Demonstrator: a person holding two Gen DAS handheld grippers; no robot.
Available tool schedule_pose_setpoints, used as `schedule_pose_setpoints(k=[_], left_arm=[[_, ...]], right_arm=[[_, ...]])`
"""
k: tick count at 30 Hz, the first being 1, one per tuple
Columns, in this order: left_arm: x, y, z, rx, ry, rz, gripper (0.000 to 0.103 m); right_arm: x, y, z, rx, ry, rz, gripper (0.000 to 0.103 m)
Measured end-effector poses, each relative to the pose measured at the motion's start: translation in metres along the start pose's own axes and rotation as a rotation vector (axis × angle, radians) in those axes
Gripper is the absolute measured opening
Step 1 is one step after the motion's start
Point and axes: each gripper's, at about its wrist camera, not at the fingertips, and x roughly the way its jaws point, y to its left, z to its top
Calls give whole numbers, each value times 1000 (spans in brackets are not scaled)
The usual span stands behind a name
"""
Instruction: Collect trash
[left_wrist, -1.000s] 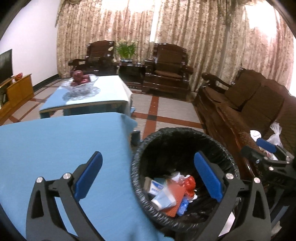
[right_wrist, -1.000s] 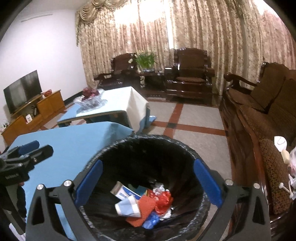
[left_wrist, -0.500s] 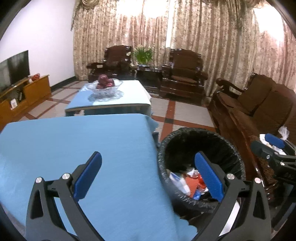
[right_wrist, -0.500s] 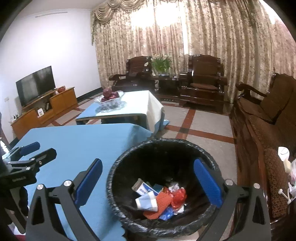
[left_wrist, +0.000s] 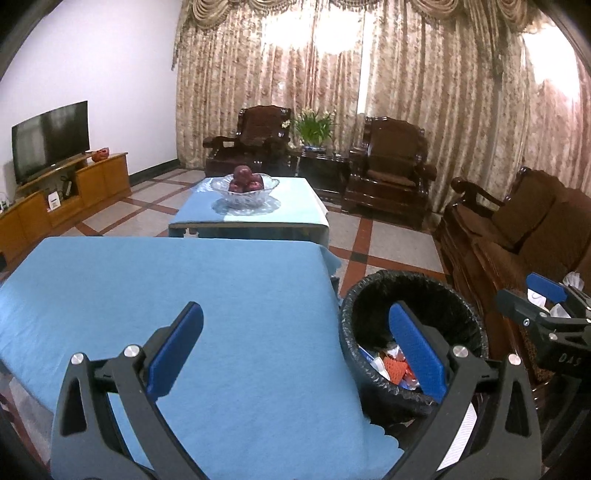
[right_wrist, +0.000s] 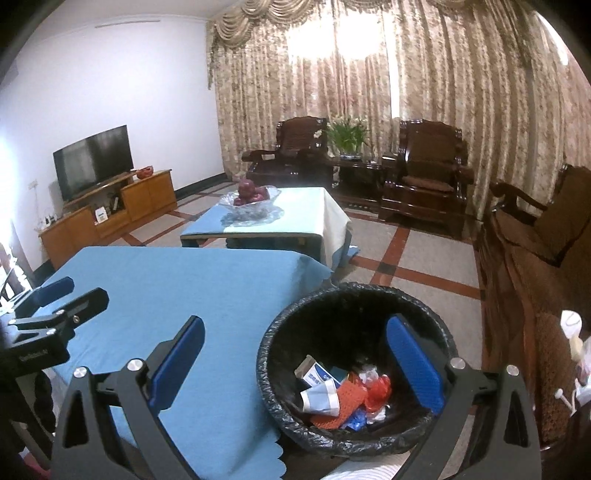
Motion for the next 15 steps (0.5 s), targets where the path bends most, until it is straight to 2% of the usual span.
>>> schedule_pose_setpoints(k=[15], left_arm=[[-25,4,-1,-2,-20,13,98]], right_arm=[[-24,19,9,-25,-42,37,97]])
